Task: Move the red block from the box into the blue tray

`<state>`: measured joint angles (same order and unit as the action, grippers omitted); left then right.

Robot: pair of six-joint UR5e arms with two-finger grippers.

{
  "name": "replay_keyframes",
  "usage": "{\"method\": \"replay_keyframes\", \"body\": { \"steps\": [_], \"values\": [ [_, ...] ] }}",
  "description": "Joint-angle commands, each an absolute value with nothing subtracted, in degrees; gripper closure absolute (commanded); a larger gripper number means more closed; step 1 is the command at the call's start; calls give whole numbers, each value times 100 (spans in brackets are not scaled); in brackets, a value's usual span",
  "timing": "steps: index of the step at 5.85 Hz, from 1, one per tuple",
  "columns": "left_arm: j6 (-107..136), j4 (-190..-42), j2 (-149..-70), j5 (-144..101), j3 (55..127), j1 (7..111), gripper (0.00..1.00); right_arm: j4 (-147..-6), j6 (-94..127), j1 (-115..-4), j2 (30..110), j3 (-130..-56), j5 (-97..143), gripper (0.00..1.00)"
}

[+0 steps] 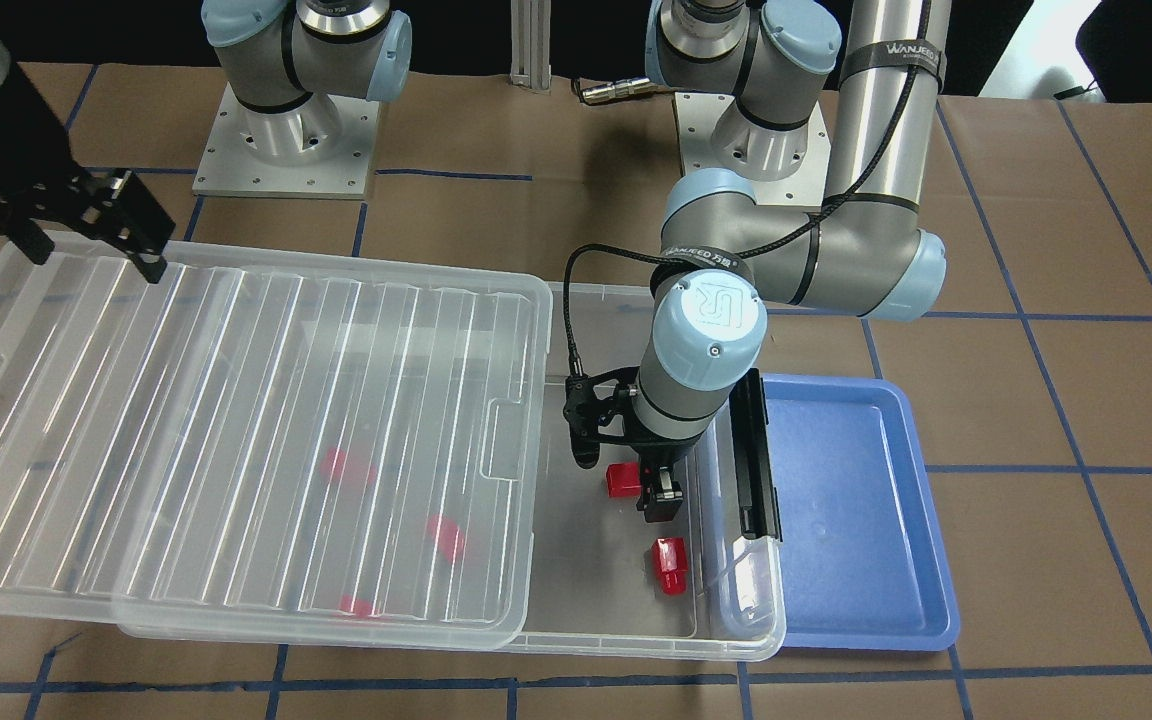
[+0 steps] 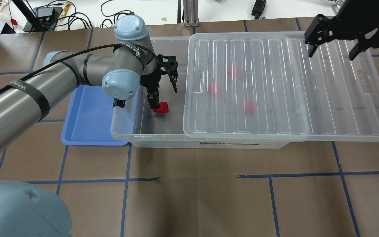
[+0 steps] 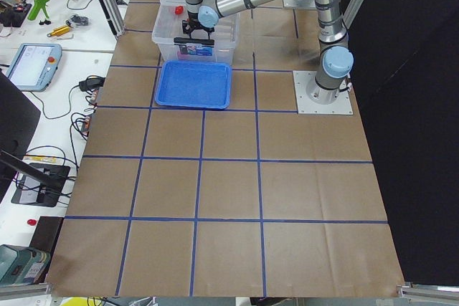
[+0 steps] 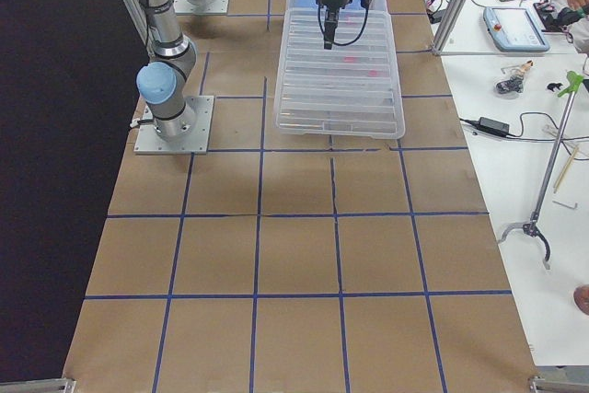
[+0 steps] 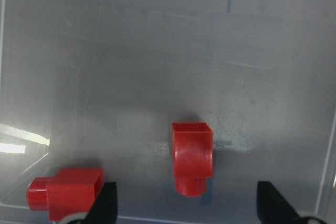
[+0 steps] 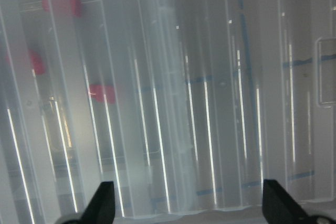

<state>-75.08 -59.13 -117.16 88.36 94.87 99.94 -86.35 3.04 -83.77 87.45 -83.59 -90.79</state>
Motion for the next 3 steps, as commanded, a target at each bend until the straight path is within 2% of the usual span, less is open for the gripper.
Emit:
{"method": "replay_keyframes", "body": {
  "steps": [1,2,3],
  "values": [
    [-7515,-5197,-12084,8833,9659,10028,6,-8675,598,-8841,8710,-8402,-8827,0],
    [-7523,-5203,-12120,8833,9685,10020,8,-8675,580,-8842,8684,-8402,-8763,0],
    [-7628,-5221,-12172,8850,9677,10028,23,-8666,537,-8833,8675,-8420,-8832,0]
  ]
}}
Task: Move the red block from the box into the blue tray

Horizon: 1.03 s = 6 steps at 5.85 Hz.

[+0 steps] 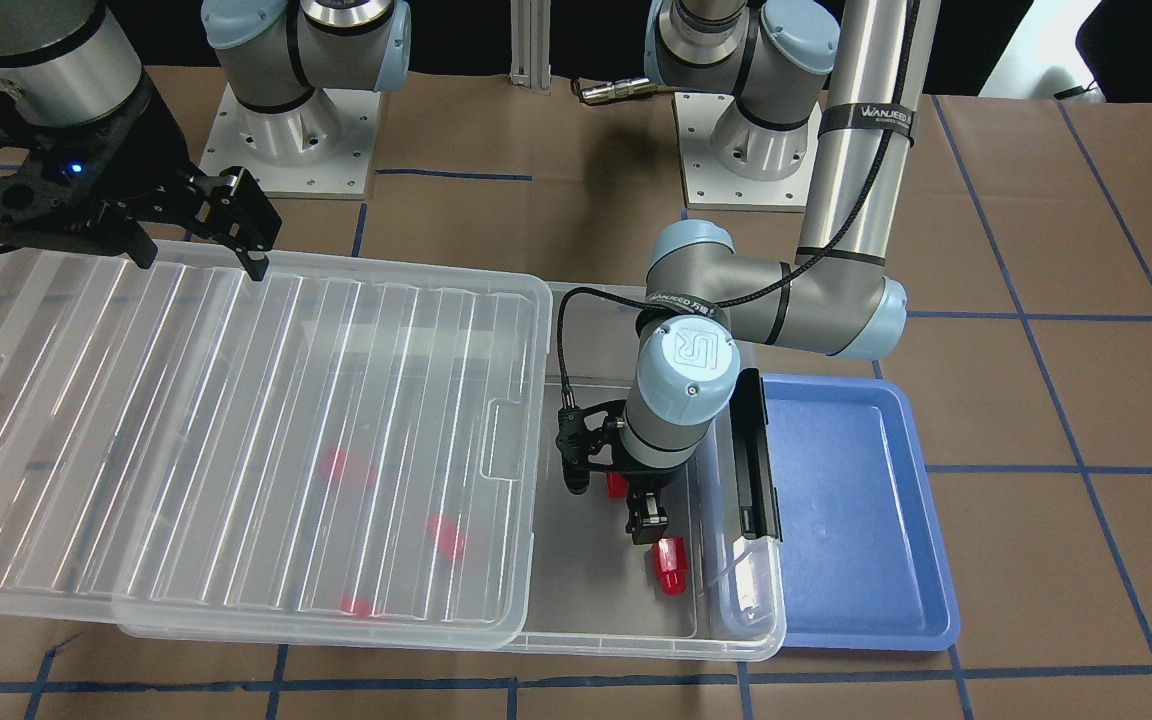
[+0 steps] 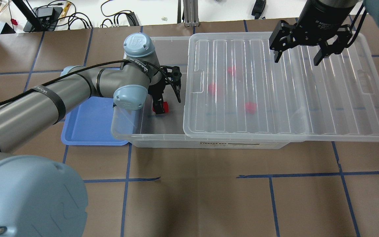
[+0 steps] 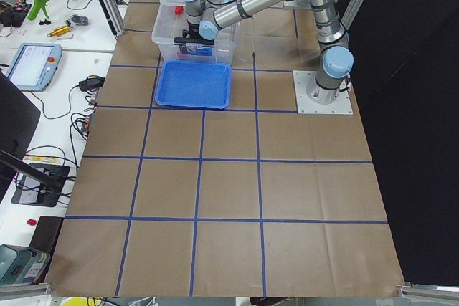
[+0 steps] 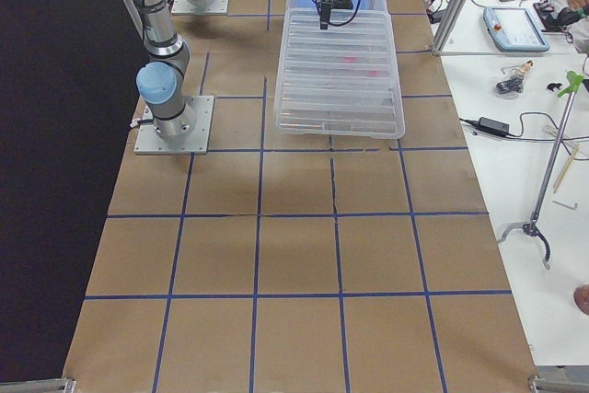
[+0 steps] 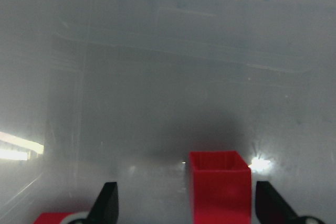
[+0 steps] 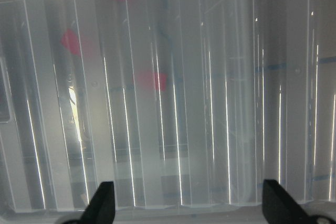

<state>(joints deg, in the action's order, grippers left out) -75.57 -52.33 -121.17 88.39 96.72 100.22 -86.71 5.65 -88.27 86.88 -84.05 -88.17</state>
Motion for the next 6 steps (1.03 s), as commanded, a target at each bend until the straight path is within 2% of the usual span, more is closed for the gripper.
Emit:
{"method": "replay_keyframes", "body": {
  "steps": [1,2,4,6],
  "values": [
    [-7681,-5351,-12121,8859,9642,9994,57,-8666,536,-8833,8684,-8420,-8859,0],
    [-7656,-5396,-12103,8877,9633,10002,89,-8675,536,-8833,8675,-8429,-8851,0],
    [-7411,-5772,-11579,8860,9441,9976,91,-8666,545,-8833,8675,-8429,-8842,0],
    [-7286,-7191,-10866,8851,8907,9862,91,-8666,554,-8833,8675,-8437,-8824,0]
  ]
}}
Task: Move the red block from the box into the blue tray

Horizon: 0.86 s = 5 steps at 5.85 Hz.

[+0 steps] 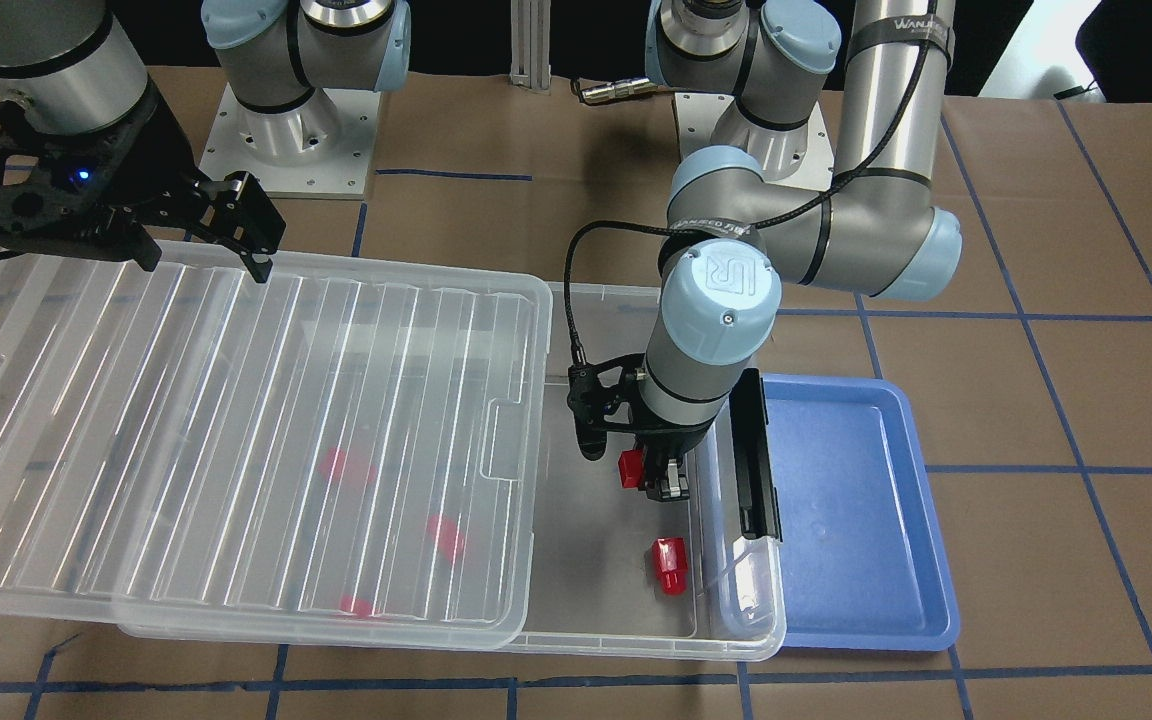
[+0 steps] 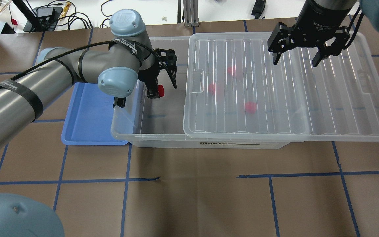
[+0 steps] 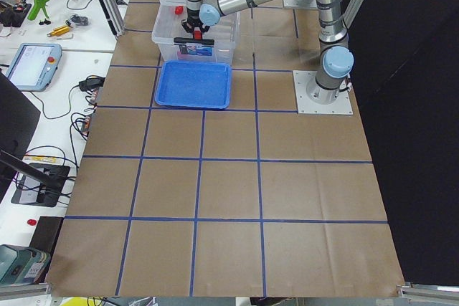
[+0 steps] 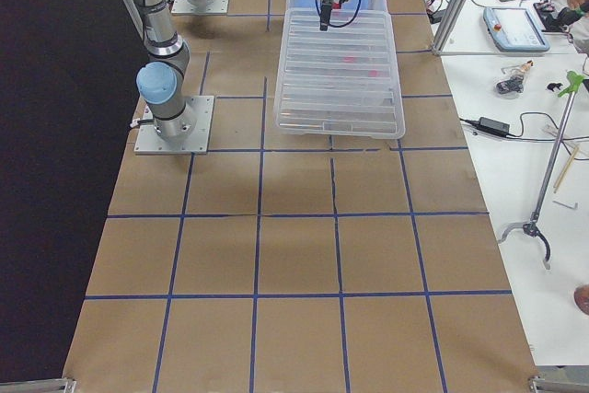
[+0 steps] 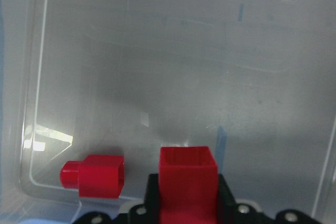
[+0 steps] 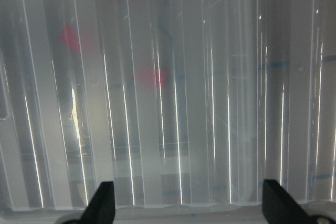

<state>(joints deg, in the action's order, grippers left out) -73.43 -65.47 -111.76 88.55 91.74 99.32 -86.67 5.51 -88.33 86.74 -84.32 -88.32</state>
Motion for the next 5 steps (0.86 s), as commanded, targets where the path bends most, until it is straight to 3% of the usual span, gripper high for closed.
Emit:
{"method": "replay_keyframes", "body": {
  "steps": [1,3,5],
  "values": [
    [-7330,-7764,-10576,8868,8755,9592,91,-8675,510,-8816,8666,-8437,-8859,0],
    [-8123,-8121,-10170,8842,8946,8408,91,-8701,-171,-8266,8657,-8446,-8990,0],
    [-9269,-7424,-10309,8833,9427,7938,90,-8719,-1862,-6915,8544,-8507,-9018,0]
  ]
}}
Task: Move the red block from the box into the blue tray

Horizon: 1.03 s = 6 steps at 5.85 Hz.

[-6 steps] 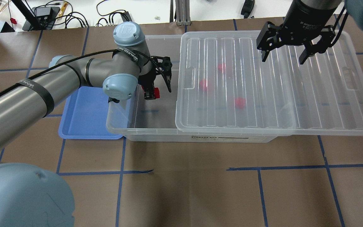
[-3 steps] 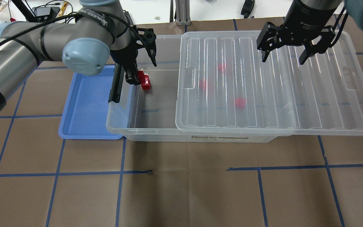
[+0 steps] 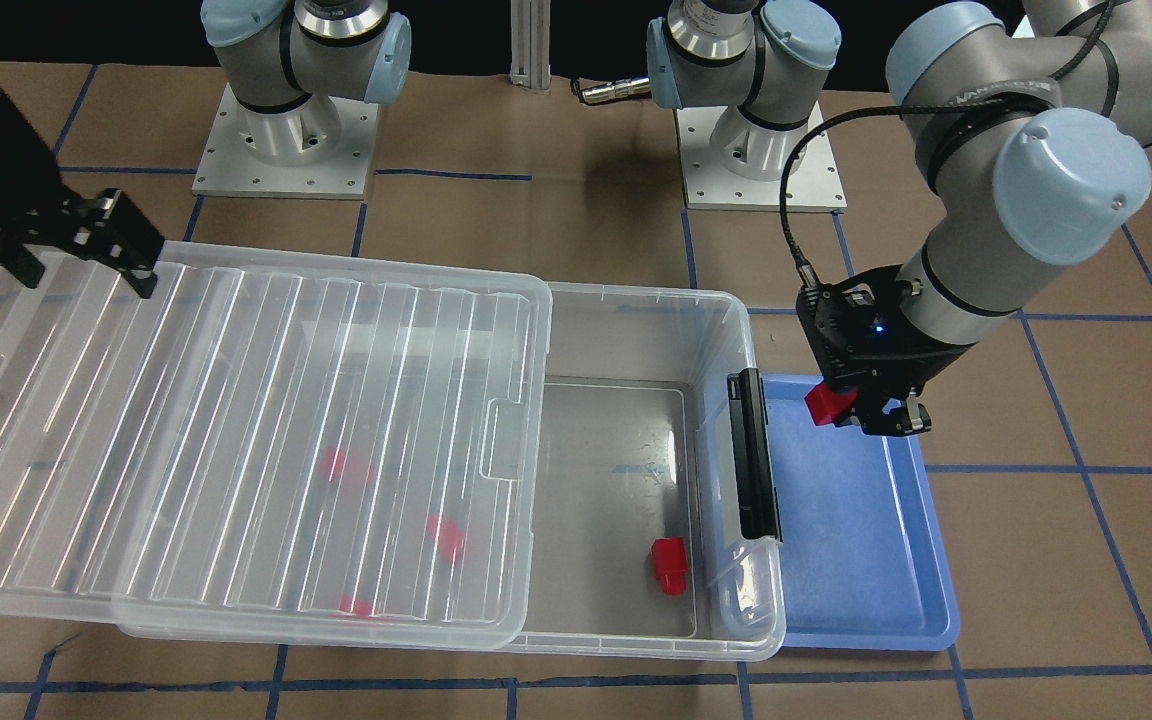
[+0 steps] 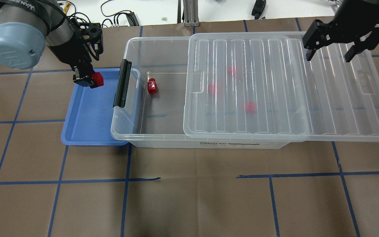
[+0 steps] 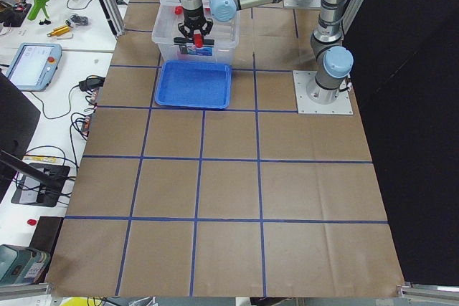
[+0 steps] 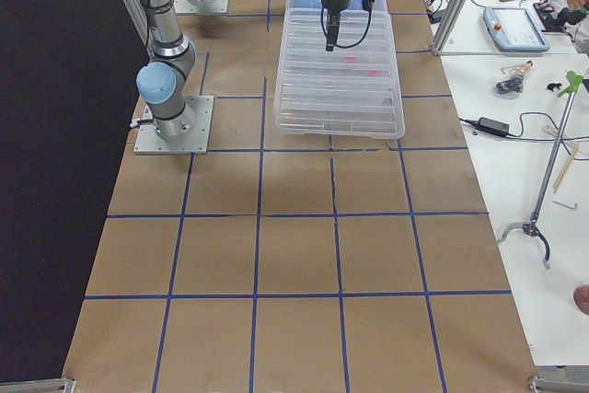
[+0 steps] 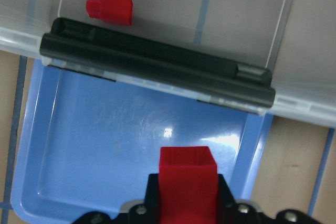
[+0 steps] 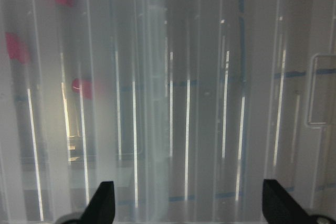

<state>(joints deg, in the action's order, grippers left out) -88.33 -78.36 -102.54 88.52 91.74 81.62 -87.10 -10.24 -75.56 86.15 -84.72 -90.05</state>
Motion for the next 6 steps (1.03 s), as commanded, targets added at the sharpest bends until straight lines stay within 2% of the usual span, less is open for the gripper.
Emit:
{"method": "replay_keyframes", "body": {
  "steps": [1,3,4,6],
  "values": [
    [-9681,-6887,-10562,8833,9700,7910,90,-8727,-2655,-6073,8352,-8534,-8991,0],
    [-10002,-6122,-11054,8894,10087,7893,89,-9722,-3739,-5014,7528,-8534,-9017,0],
    [-9993,-5734,-11196,8895,10316,7797,89,-9895,-3866,-4862,7262,-8552,-9061,0],
    [-9967,-5713,-11354,8895,10362,7716,87,-9896,-3788,-4913,7285,-9233,-9159,0]
  ]
}}
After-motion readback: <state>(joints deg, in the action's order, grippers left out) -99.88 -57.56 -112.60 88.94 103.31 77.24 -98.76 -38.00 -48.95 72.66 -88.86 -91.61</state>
